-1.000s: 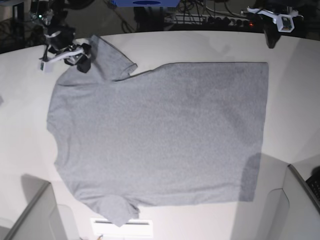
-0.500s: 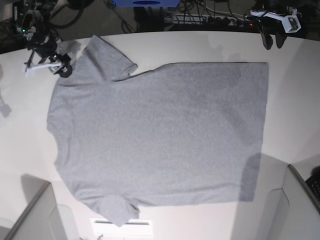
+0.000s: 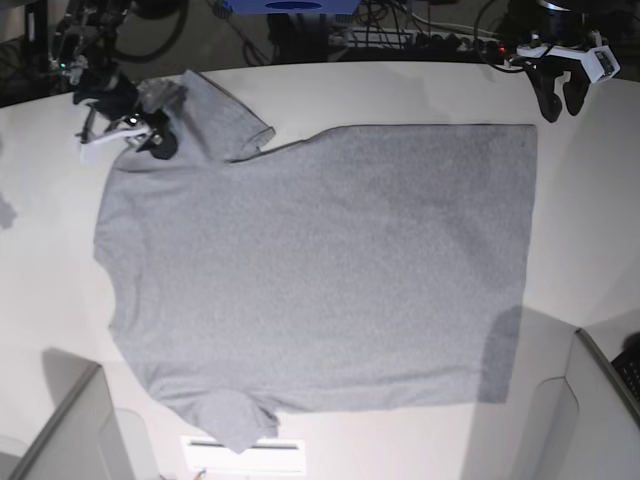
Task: Fold the T-shirt properly
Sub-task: 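Move both grippers down toward the shoulder corners of the grey T-shirt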
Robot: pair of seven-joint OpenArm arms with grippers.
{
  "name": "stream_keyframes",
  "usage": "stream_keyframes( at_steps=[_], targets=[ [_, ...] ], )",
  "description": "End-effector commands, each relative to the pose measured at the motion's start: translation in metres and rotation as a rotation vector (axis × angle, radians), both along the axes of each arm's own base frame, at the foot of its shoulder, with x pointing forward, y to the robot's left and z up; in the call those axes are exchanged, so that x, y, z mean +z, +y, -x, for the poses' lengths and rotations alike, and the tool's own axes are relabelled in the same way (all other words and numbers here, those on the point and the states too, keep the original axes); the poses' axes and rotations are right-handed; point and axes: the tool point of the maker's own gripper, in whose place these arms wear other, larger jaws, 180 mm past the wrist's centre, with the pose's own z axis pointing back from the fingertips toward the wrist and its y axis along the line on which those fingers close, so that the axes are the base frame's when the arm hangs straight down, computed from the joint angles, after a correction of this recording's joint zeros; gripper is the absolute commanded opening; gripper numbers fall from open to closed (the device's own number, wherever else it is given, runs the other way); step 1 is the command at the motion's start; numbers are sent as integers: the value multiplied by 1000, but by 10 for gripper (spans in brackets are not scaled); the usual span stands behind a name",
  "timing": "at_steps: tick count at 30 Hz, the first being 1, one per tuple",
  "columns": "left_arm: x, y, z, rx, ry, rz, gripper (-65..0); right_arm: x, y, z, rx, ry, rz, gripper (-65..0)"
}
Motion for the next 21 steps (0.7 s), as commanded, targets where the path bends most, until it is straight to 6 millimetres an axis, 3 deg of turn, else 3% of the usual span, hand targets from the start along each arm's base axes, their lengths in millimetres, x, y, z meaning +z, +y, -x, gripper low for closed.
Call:
stream_keyframes(
  at_steps=[1, 6, 11, 13, 16, 21],
  targets=[
    [9, 2, -3, -1, -33, -2, -390, -10, -1, 14, 12, 64, 2, -302],
    [-3, 1, -12, 19, -10, 150, -311, -19, -2, 21, 2, 95, -10, -302],
    [-12, 12, -18, 10, 19, 260, -290, -21, -2, 21, 1, 99, -12, -314],
    [-16, 22, -17, 30, 37, 297, -290, -21, -2, 21, 1, 99, -11, -404],
    [-24, 35, -15, 50, 83, 323, -290, -20, -3, 21, 3, 96, -10, -650],
    [-39, 46, -20, 90, 128, 380, -296, -20, -2, 20, 3, 95, -15, -650]
  ],
)
